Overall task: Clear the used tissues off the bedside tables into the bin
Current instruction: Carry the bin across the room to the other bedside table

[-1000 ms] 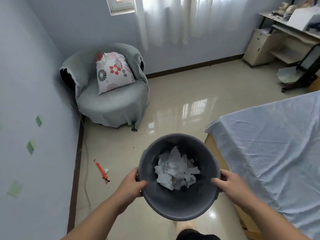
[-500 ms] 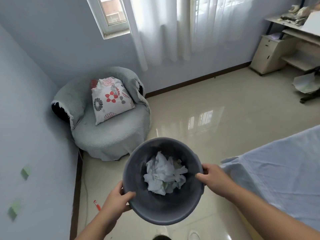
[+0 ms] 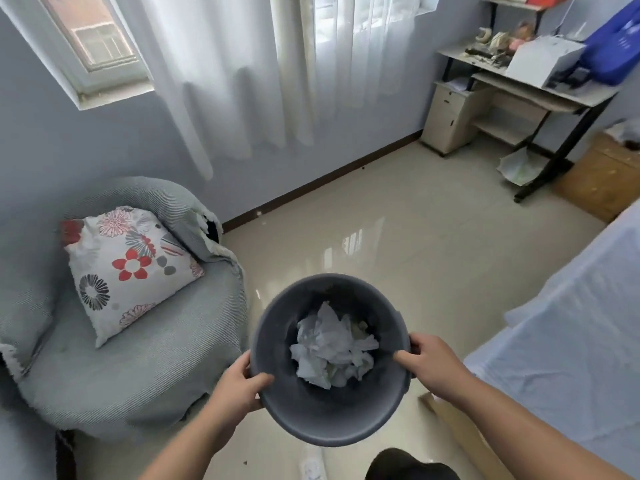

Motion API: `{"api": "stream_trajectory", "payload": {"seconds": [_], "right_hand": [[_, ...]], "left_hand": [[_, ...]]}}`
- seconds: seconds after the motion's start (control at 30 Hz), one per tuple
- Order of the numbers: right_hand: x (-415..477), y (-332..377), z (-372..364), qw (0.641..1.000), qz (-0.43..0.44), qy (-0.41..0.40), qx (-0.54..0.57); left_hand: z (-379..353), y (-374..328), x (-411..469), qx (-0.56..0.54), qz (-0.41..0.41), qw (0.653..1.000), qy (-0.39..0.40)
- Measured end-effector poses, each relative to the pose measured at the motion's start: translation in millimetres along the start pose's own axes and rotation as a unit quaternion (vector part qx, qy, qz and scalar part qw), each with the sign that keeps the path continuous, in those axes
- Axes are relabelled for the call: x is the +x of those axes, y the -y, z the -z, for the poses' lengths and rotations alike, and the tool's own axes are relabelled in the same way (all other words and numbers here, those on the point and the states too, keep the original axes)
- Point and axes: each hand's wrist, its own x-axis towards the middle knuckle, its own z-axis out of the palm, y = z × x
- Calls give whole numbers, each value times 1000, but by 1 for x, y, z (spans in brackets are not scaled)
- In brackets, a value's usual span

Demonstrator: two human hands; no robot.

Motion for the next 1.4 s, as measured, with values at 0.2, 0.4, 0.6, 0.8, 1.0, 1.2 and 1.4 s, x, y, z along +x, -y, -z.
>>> {"api": "stream_trajectory", "payload": {"seconds": [0.2, 0.4, 0.6, 0.8, 1.0, 1.2, 1.4], "right_hand": [[48, 17, 46, 992, -44, -87, 78], [125, 8, 84, 980, -69, -126, 140], [224, 17, 122, 972, -76, -99, 200], [297, 38, 199, 965, -72, -119, 224], [360, 36, 264, 951, -103, -169, 239], [442, 49, 326, 935, -138, -203, 257], [501, 61, 404, 913, -177, -270, 250]], "left_hand": [[-26, -109, 98, 75, -14, 992, 100], [-73, -174, 193, 117, -12, 985, 125], [-104, -243, 262, 141, -6, 985, 96], [-158, -324, 332, 163, -9, 979, 118], [-230, -396, 420, 200, -15, 964, 173], [-294, -468, 529, 235, -20, 946, 224], [-381, -550, 623, 271, -18, 916, 296]]}}
